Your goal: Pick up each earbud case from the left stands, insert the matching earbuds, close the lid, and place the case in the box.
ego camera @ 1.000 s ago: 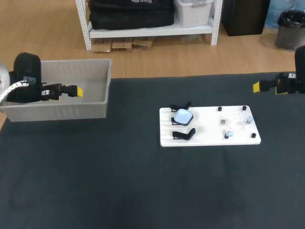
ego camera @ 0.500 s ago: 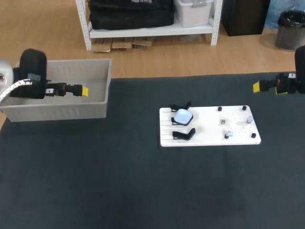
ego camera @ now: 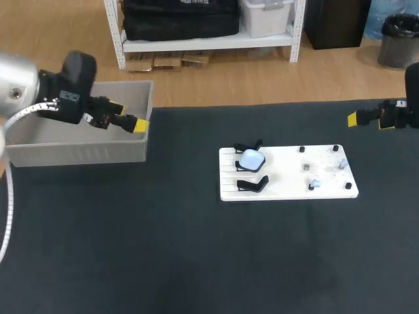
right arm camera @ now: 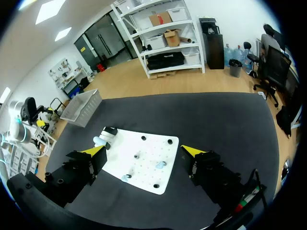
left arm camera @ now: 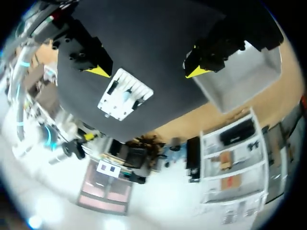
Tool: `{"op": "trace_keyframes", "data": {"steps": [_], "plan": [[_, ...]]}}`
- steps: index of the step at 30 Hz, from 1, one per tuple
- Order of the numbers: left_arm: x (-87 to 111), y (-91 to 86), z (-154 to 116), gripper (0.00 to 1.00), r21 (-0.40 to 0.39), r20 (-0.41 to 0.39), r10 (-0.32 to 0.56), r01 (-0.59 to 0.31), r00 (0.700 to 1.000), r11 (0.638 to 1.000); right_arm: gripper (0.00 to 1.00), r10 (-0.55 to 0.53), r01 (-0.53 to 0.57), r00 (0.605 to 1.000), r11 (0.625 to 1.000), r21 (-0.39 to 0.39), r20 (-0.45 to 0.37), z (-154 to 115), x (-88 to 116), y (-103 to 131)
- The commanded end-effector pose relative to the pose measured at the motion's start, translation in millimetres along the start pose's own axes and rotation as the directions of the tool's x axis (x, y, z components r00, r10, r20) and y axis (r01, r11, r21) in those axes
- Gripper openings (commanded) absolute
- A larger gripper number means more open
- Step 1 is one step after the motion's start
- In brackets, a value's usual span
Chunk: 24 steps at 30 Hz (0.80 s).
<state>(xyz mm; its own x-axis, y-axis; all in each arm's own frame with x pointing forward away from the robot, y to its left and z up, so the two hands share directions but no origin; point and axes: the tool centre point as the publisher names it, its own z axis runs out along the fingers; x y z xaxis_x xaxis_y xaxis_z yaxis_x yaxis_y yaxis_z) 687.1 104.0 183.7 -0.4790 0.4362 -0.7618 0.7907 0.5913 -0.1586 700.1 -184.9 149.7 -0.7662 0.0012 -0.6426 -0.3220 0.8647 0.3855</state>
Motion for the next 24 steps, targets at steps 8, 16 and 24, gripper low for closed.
{"op": "trace_keyframes", "data": {"steps": [8, 16, 24], "plan": [[-5.1, -15.5, 43.8, 1.00, 0.281, 0.028, 0.288, -0.284, 0.957, 0.917, 1.00, -0.001, 0.001, 1.000, 1.000, -0.003, -0.001, 0.0, -0.4, -0.9], [-8.8, -25.3, 84.9, 1.00, 0.322, 0.069, 0.381, -0.382, 0.922, 0.866, 1.00, -0.001, 0.001, 1.000, 1.000, -0.003, -0.001, 0.0, -0.4, -0.9], [-8.7, -34.3, 120.0, 1.00, 0.406, 0.127, 0.420, -0.434, 0.898, 0.805, 1.00, -0.001, 0.001, 1.000, 1.000, -0.003, -0.001, 0.0, -0.4, -0.9]]}}
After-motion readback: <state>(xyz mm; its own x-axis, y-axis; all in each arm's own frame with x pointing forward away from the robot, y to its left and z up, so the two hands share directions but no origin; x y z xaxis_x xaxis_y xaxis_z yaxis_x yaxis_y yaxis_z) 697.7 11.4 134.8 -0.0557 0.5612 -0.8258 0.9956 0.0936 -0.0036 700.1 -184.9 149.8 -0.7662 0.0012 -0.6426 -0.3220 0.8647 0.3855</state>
